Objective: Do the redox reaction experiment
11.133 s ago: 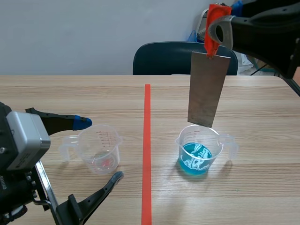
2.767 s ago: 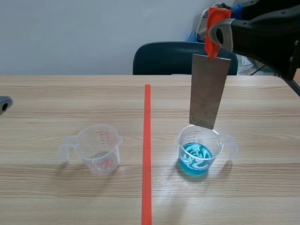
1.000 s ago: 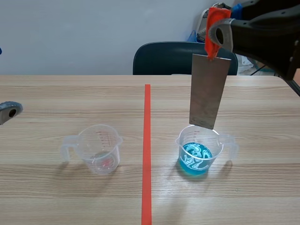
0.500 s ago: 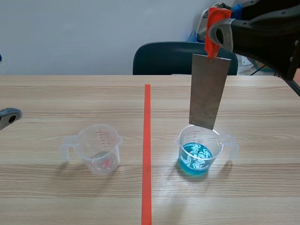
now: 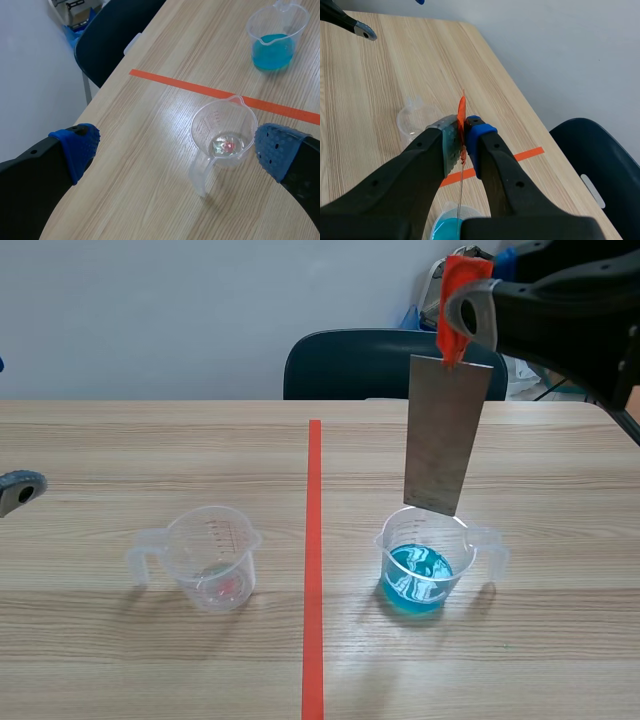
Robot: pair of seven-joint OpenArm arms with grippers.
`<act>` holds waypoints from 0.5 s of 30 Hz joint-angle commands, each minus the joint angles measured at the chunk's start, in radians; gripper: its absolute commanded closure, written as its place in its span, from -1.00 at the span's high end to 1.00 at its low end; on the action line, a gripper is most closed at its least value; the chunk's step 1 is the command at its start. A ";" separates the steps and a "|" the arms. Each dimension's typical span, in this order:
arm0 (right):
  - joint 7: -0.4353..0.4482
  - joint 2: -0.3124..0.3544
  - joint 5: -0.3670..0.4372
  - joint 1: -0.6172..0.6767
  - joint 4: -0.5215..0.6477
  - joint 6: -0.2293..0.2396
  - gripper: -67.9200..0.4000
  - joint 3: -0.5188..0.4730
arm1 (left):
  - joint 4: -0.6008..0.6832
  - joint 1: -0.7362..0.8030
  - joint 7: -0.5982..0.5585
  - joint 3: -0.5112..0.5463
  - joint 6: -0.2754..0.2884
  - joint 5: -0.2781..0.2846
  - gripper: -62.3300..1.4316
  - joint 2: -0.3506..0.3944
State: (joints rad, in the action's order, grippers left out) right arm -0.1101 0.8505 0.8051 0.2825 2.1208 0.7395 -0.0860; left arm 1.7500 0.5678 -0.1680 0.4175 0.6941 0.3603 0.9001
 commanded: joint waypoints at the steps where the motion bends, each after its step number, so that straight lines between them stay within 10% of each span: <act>1: 0.018 0.003 0.019 -0.011 0.005 0.006 -0.96 -0.006 | 0.008 -0.003 -0.015 -0.002 0.002 0.014 1.00 -0.014; 15: 0.018 0.003 0.019 -0.039 0.005 0.006 -0.96 0.015 | 0.008 -0.003 -0.014 -0.002 0.002 0.014 1.00 -0.021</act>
State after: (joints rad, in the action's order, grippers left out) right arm -0.1104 0.8505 0.8051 0.2733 2.1208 0.7395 -0.0814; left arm 1.7500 0.5678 -0.1680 0.4175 0.6941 0.3603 0.8810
